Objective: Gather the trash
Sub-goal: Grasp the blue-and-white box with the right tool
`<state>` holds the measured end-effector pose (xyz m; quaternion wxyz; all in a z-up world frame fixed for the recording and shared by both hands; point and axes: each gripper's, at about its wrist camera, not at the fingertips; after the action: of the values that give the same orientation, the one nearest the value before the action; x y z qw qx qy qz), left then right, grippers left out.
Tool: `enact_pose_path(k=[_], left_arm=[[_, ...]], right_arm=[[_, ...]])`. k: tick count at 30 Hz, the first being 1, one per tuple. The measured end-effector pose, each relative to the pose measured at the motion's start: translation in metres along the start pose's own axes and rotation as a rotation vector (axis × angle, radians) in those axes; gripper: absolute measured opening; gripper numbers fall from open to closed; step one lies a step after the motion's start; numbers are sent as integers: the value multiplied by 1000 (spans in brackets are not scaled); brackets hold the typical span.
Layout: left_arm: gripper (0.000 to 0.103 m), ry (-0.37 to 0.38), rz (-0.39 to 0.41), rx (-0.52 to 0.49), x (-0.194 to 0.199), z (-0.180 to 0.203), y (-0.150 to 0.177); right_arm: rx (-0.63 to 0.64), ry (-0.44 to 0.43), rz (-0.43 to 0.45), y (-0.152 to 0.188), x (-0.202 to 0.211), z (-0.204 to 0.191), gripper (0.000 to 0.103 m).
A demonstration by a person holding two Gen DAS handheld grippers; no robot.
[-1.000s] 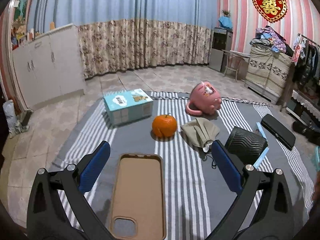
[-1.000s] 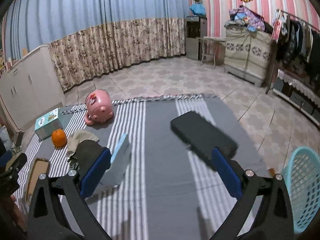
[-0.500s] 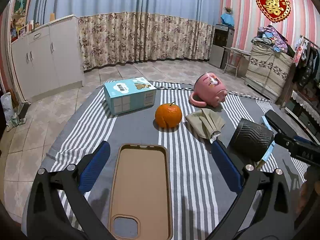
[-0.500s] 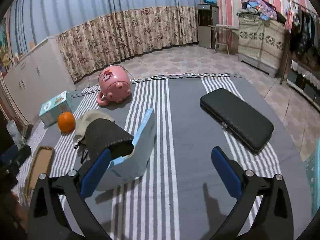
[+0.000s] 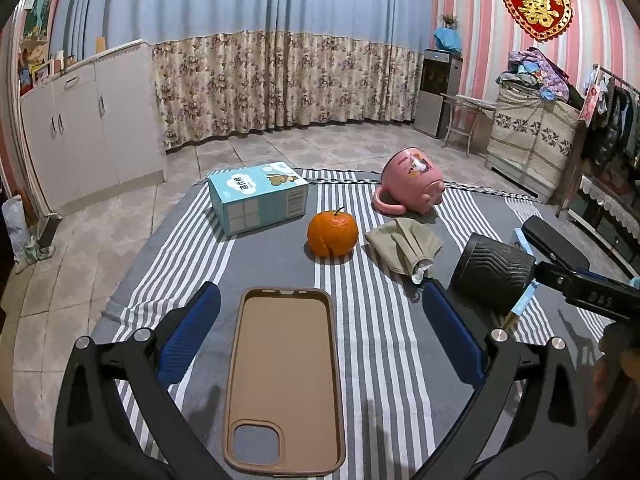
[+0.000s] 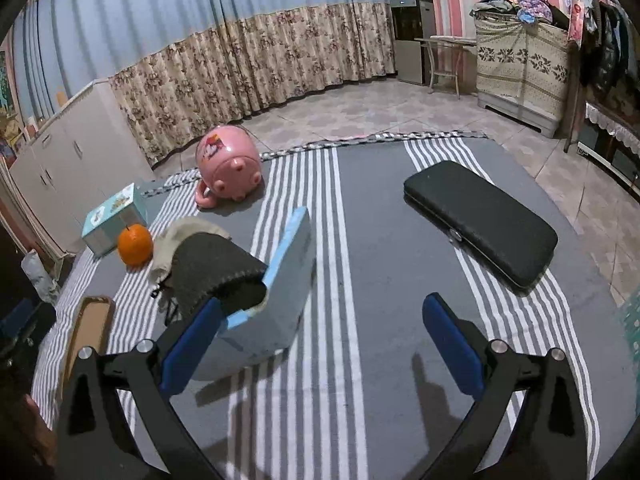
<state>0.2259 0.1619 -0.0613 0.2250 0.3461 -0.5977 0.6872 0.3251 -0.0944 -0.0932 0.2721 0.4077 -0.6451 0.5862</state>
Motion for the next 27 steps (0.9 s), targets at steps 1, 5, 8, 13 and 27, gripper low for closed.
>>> enact_pose_path(k=[1, 5, 8, 13, 27], left_arm=[[98, 2, -1, 0, 1, 0, 0], [98, -11, 3, -19, 4, 2, 1], [98, -17, 12, -26, 8, 1, 2], [98, -8, 7, -19, 9, 0, 3], [98, -2, 16, -43, 13, 12, -1]], right_arm=[[9, 6, -7, -1, -2, -3, 98], [49, 5, -39, 3, -5, -9, 95], [52, 9, -48, 8, 2, -2, 95], [51, 144, -58, 15, 6, 19, 95], [39, 143, -65, 17, 1, 17, 95]])
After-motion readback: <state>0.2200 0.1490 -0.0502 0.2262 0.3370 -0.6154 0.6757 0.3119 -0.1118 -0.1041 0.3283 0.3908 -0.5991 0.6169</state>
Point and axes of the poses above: each gripper's, at about its wrist camera, not at the fingertips, and x roughly against the way its jaws point, z to its right, y to its underside, and after that the axes turned 13 degrees about -z, right-handed
